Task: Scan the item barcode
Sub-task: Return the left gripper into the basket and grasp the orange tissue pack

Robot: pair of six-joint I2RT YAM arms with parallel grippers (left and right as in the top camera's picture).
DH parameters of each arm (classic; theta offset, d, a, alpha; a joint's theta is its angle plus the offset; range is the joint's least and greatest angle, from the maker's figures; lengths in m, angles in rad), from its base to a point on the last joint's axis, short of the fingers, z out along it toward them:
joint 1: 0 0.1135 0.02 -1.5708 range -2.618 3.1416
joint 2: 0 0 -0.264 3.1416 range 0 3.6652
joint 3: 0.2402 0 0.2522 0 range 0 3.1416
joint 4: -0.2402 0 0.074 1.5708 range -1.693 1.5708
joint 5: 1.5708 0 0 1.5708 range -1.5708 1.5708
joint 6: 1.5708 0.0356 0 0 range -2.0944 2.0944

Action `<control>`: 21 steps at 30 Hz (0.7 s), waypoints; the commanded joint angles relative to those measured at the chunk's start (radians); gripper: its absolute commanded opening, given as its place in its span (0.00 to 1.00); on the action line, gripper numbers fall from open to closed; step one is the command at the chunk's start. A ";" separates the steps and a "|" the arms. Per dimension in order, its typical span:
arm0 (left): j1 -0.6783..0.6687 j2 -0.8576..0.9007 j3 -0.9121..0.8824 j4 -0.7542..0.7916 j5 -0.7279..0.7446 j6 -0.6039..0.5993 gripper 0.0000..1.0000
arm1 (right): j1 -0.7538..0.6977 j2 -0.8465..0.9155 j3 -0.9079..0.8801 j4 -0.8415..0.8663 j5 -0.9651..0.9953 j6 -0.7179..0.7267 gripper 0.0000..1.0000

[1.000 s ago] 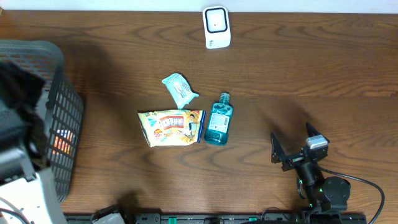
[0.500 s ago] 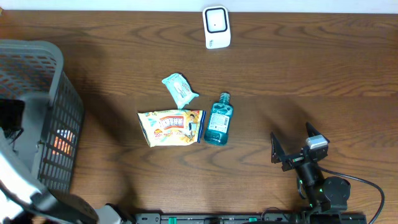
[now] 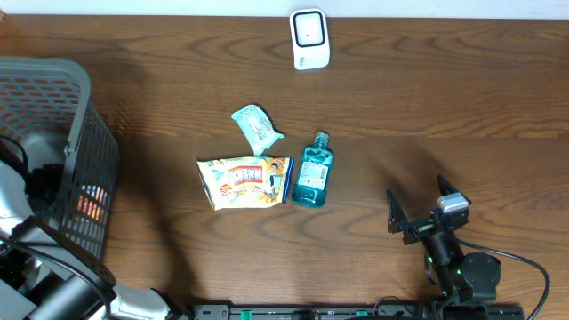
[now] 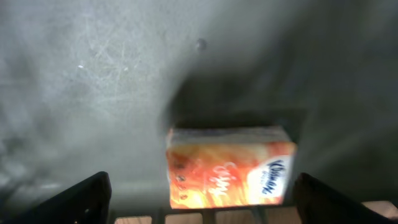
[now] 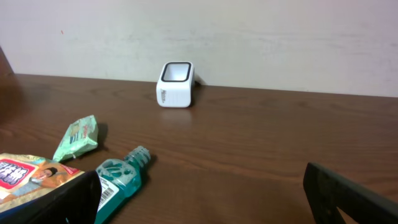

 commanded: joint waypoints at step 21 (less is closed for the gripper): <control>0.006 -0.008 -0.200 0.193 -0.051 0.026 0.07 | 0.007 -0.006 -0.003 -0.003 0.005 0.006 0.99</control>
